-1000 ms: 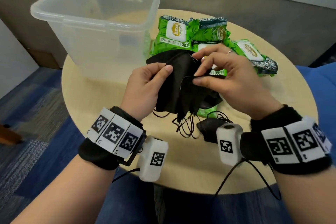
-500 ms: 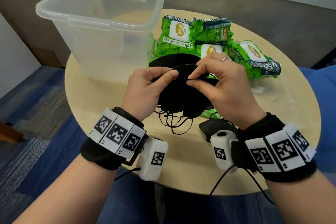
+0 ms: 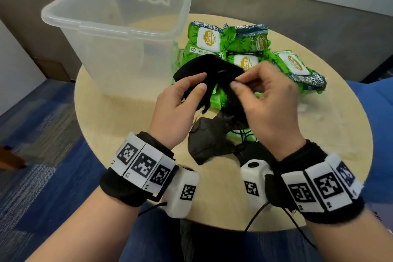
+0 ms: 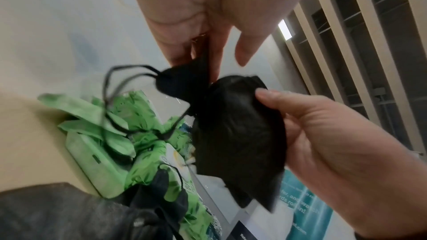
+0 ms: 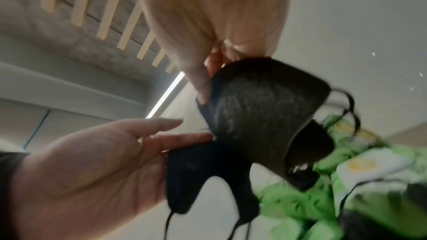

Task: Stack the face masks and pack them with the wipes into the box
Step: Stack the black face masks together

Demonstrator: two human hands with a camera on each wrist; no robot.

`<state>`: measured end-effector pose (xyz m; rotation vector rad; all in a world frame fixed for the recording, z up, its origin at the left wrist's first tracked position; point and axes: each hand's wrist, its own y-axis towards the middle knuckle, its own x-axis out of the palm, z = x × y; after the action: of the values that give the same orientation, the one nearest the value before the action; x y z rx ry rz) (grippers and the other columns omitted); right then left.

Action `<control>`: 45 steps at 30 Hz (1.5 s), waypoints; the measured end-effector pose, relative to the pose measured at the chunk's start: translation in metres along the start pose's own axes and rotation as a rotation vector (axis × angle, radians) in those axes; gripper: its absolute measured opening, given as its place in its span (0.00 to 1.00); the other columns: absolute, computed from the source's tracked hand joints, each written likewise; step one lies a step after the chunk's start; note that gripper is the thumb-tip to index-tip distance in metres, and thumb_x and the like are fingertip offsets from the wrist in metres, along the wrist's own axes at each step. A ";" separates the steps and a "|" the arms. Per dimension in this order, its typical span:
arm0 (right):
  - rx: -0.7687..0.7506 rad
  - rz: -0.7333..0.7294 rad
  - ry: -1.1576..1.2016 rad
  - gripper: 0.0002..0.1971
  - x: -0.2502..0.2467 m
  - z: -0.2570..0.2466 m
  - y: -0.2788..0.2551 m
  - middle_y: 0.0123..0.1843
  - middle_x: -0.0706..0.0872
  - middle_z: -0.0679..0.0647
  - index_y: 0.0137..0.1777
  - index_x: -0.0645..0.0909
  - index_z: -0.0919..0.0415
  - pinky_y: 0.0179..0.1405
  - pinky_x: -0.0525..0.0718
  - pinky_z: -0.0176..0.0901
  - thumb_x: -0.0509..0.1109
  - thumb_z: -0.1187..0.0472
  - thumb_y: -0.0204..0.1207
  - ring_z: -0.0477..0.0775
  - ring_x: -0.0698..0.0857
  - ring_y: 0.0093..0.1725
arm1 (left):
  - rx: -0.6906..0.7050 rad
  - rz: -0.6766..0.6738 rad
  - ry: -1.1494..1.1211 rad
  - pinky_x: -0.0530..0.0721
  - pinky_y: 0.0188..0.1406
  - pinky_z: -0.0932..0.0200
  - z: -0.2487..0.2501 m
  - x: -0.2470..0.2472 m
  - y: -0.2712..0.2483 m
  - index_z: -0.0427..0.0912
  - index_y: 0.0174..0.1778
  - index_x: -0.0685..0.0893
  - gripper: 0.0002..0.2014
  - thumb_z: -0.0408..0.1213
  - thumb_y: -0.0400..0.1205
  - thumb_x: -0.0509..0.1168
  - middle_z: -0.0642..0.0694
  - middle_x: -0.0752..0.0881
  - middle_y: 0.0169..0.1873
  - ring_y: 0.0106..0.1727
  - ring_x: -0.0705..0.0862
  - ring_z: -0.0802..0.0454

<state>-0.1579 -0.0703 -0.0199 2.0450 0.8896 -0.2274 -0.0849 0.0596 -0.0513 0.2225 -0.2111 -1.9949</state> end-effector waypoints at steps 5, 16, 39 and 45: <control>0.173 -0.435 0.367 0.08 0.010 -0.005 -0.008 0.45 0.87 0.42 0.37 0.74 0.47 0.53 0.84 0.46 0.70 0.62 0.69 0.44 0.86 0.48 | -0.048 -0.115 -0.296 0.74 0.47 0.52 0.005 0.003 -0.004 0.27 0.45 0.82 0.27 0.54 0.75 0.61 0.39 0.78 0.39 0.44 0.77 0.48; 0.117 -0.712 0.483 0.07 -0.012 0.004 -0.008 0.68 0.79 0.52 0.39 0.76 0.52 0.69 0.75 0.44 0.70 0.65 0.70 0.44 0.78 0.69 | -0.249 -0.022 -0.364 0.79 0.29 0.63 0.005 -0.001 0.003 0.38 0.30 0.79 0.15 0.29 0.83 0.56 0.48 0.80 0.22 0.26 0.79 0.56; -0.020 -0.501 0.063 0.07 -0.017 -0.003 0.015 0.36 0.82 0.38 0.36 0.79 0.42 0.49 0.75 0.43 0.73 0.56 0.65 0.47 0.80 0.45 | -0.173 -0.390 -0.140 0.72 0.29 0.62 0.005 -0.013 0.000 0.45 0.34 0.86 0.17 0.50 0.76 0.56 0.54 0.79 0.23 0.27 0.76 0.58; 0.241 -0.315 0.272 0.04 -0.024 0.007 0.014 0.35 0.85 0.46 0.34 0.82 0.51 0.48 0.81 0.49 0.74 0.60 0.63 0.46 0.82 0.39 | -0.169 -0.233 -0.409 0.86 0.39 0.65 0.002 -0.013 -0.003 0.51 0.33 0.92 0.09 0.35 0.75 0.69 0.52 0.90 0.32 0.35 0.87 0.59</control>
<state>-0.1650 -0.0927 -0.0041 2.1819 1.4144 -0.2393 -0.0822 0.0731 -0.0493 -0.2853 -0.2841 -2.2626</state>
